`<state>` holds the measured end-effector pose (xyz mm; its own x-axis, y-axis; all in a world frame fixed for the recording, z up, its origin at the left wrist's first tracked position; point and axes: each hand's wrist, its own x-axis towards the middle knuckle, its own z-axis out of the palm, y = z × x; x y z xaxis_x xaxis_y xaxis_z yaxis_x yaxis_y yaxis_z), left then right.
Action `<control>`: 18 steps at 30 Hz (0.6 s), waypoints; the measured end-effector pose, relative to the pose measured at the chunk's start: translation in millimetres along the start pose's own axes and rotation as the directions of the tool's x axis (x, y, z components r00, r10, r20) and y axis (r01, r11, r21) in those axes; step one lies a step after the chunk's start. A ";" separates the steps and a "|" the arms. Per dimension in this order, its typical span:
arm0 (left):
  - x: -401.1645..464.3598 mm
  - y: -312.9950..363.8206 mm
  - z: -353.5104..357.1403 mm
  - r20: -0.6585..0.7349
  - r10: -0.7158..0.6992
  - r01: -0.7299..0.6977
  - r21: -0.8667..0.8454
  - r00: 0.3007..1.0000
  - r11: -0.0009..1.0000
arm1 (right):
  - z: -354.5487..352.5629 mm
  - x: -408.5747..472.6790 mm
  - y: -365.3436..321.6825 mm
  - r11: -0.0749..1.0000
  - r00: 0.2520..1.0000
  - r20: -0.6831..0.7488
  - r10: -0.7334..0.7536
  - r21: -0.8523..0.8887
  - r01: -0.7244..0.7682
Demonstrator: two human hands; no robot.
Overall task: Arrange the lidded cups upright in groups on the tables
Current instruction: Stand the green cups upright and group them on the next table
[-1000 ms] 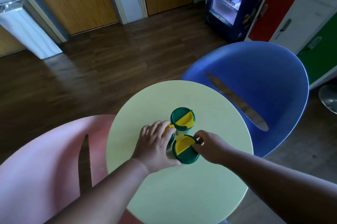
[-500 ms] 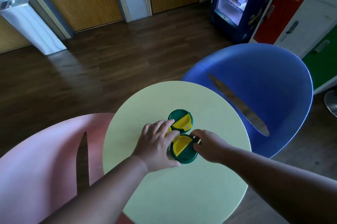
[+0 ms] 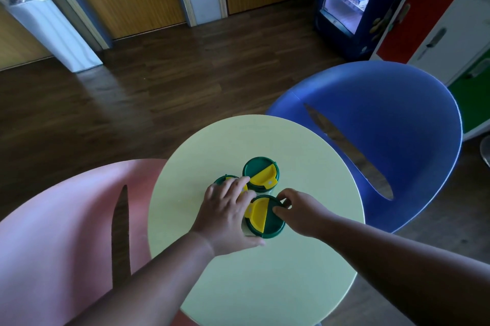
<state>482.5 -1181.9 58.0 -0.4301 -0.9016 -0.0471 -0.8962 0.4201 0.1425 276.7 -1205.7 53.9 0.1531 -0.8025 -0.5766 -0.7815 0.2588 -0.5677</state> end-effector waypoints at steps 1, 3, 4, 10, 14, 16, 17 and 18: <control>-0.7 -0.4 0.0 0.014 0.022 -0.022 -0.001 1.000 1.000 | -0.2 0.1 0.3 1.000 1.000 0.005 0.017 0.009 -0.017; -1.9 -1.4 -0.4 0.016 0.079 -0.079 0.006 0.997 0.997 | -0.4 0.8 1.2 0.999 0.999 0.011 0.035 0.018 -0.035; -2.0 -1.4 -1.0 0.008 0.094 -0.094 0.005 0.996 0.996 | -0.7 1.1 1.6 0.999 0.999 0.012 0.031 0.016 -0.031; -3.0 6.2 1.2 -0.057 -0.020 0.019 -0.015 0.998 1.000 | -1.8 0.5 2.0 0.997 1.000 -0.010 -0.025 0.069 0.026; -1.8 6.0 -0.1 -0.031 -0.053 0.053 0.007 0.998 0.999 | 0.9 0.1 2.3 0.980 0.998 -0.018 0.062 0.191 -0.057; -0.4 3.9 -3.1 -0.003 -0.021 0.021 0.035 1.000 0.999 | 3.1 0.1 4.4 0.974 0.994 0.013 0.111 0.199 -0.111; 0.3 3.2 -4.5 -0.002 -0.010 0.010 0.038 1.000 0.999 | 3.6 -0.5 4.7 0.973 0.992 0.028 0.121 0.196 -0.124; 0.8 3.0 -5.5 -0.007 -0.003 0.003 0.036 1.000 0.999 | 3.9 -1.2 4.8 0.973 0.992 0.038 0.124 0.193 -0.129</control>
<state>480.2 -1181.9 63.8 -0.4264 -0.9036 -0.0407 -0.9011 0.4204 0.1064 275.2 -1201.4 49.5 0.0783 -0.7432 -0.6644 -0.6632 0.4588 -0.5914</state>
